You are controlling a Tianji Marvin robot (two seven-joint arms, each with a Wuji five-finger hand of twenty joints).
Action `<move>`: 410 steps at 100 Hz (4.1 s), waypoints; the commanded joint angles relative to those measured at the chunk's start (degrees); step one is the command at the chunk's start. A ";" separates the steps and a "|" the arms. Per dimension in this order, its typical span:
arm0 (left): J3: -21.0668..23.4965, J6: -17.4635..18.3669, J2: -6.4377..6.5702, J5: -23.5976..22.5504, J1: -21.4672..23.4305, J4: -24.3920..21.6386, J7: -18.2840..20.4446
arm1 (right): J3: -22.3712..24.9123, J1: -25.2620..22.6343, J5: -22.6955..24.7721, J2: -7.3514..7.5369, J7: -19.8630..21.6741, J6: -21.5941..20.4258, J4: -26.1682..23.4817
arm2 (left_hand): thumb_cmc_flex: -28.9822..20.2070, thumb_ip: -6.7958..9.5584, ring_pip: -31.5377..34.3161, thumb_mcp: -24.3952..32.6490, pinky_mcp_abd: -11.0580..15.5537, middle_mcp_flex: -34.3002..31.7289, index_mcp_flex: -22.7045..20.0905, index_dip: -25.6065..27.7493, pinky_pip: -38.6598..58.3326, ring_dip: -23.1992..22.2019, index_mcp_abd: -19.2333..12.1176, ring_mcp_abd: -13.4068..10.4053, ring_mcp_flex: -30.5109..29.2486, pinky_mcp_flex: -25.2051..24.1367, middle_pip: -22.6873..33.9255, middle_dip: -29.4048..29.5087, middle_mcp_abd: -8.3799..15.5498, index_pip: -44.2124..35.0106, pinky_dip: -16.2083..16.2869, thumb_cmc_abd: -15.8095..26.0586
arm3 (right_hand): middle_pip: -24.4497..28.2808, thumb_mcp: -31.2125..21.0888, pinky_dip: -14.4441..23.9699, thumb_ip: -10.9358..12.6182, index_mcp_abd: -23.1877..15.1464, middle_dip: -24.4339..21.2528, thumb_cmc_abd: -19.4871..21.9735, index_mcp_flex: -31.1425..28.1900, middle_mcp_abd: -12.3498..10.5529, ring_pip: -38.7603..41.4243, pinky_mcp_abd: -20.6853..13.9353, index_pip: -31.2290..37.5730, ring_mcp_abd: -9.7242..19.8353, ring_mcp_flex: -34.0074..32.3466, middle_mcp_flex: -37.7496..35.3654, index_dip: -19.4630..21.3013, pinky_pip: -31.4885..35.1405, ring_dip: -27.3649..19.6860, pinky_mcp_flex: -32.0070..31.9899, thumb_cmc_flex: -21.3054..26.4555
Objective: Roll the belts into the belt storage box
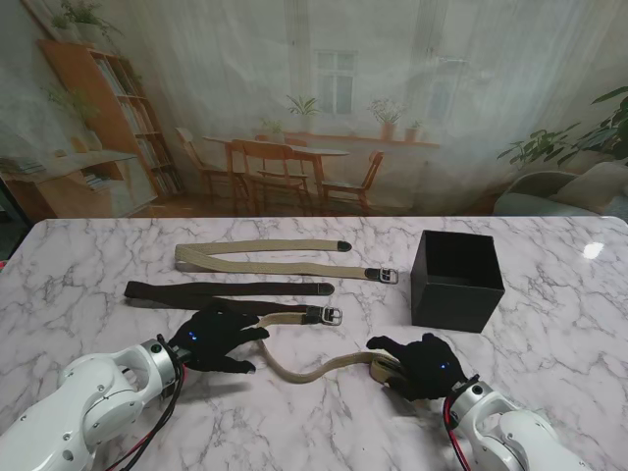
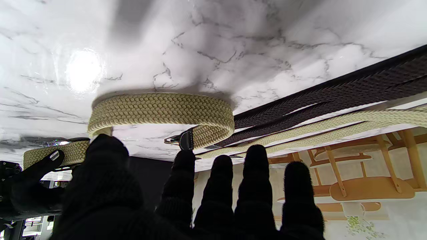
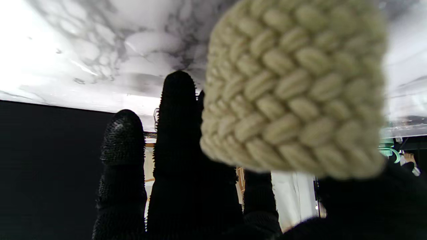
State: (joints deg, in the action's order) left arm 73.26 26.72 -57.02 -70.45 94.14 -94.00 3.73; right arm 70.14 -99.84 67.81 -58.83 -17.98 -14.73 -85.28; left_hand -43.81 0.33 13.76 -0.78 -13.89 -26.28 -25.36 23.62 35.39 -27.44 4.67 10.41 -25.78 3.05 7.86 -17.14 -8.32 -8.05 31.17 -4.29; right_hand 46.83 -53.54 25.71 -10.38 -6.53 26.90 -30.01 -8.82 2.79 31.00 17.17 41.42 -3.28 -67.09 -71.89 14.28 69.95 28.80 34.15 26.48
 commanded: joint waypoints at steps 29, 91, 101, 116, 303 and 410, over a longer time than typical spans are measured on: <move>-0.06 -0.17 -0.11 -0.20 0.14 0.04 0.59 | -1.48 0.99 -1.57 -0.54 -1.03 -0.81 2.07 | -0.36 -1.22 -1.29 -0.64 -1.97 2.62 -0.66 0.32 -1.69 0.43 1.40 0.41 1.03 -1.17 -0.59 0.41 -0.84 -0.27 -0.65 1.95 | 1.02 -4.01 0.00 -0.29 -18.44 1.09 6.08 -25.58 -3.04 1.35 2.63 8.05 -0.07 -4.72 -6.93 -1.65 1.01 -0.21 0.62 13.69; 0.13 -0.01 -0.11 0.02 0.19 0.02 0.88 | 4.47 -2.37 -4.27 0.53 20.93 -6.83 -8.15 | -0.33 -1.22 -1.25 -0.66 -2.04 2.32 -0.72 0.36 -1.72 0.41 1.31 0.38 0.87 -1.24 -0.47 0.38 -0.69 -0.30 -0.66 2.17 | -29.57 0.46 -4.15 4.51 17.61 -16.20 0.06 -28.70 -6.46 -15.29 -9.45 -5.23 7.66 8.70 3.70 8.10 -2.75 -13.98 -4.20 -13.19; 0.17 -0.02 -0.12 0.07 0.21 0.03 0.90 | 6.18 -3.16 -5.89 1.05 28.39 -8.22 -11.11 | -0.37 -1.22 -1.28 -0.64 -2.11 2.36 -0.70 0.36 -1.77 0.41 1.30 0.39 0.92 -1.27 -0.49 0.38 -0.69 -0.29 -0.67 2.23 | -34.12 -5.17 -6.24 5.76 19.72 -18.09 -2.87 -21.94 -6.33 -17.66 -10.62 -7.38 8.58 13.81 8.81 8.69 -5.30 -17.08 -7.47 -11.11; 0.27 -0.10 -0.13 0.08 0.31 0.02 0.86 | 6.77 -3.38 -5.13 1.53 32.20 -8.52 -12.54 | -0.48 -1.22 -1.25 -0.64 -2.18 2.27 -0.77 0.37 -1.76 0.40 1.29 0.42 0.85 -1.24 -0.45 0.36 -0.75 -0.33 -0.66 2.21 | -37.96 -21.08 -7.78 9.07 20.57 -19.59 -7.90 -17.46 -7.15 -18.57 -12.71 -8.03 9.84 16.73 10.98 9.86 -6.86 -18.64 -8.99 -3.92; 1.58 0.08 -0.21 -1.07 0.94 0.42 -2.02 | -0.03 6.54 -0.34 1.36 16.37 -9.19 -0.53 | -0.37 -1.24 -1.31 -0.70 -2.15 2.26 -1.20 0.53 -1.94 0.39 1.28 0.45 0.90 -1.33 -0.54 0.36 -0.70 -0.51 -0.62 2.45 | -7.87 -9.03 -0.81 -1.98 -12.61 -2.11 -4.08 -13.98 -5.56 -8.78 -0.27 -5.78 5.08 7.99 -4.64 0.43 -4.03 -6.12 -6.36 6.47; 2.46 0.78 -0.14 -1.54 1.24 -0.16 -1.60 | -1.95 6.99 -3.41 0.24 7.75 -7.31 3.99 | -0.47 -1.23 -1.28 -0.70 -2.07 2.22 -0.86 0.45 -1.99 0.36 1.25 0.39 0.77 -1.33 -0.49 0.34 -0.62 -0.35 -0.61 2.55 | -7.25 -4.71 -1.76 4.06 -21.87 -0.02 11.66 -20.42 0.46 -2.12 11.31 -7.19 -0.96 -2.07 -6.52 -3.31 -6.34 -3.05 -6.40 17.92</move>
State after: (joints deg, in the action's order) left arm 75.70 27.28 -57.14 -71.79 95.35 -93.85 1.42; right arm 68.51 -92.83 65.19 -58.23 -10.04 -21.31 -82.53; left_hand -43.81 0.33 13.76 -0.75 -13.89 -25.61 -25.36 23.70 35.38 -27.44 4.69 10.41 -25.78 2.64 7.83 -17.14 -8.32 -8.14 31.17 -3.65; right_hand 32.73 -51.61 24.53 -12.80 -24.38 24.64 -24.71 -23.07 9.59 27.04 25.07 30.33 -9.30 -67.02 -76.86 9.13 64.71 25.92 29.21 31.14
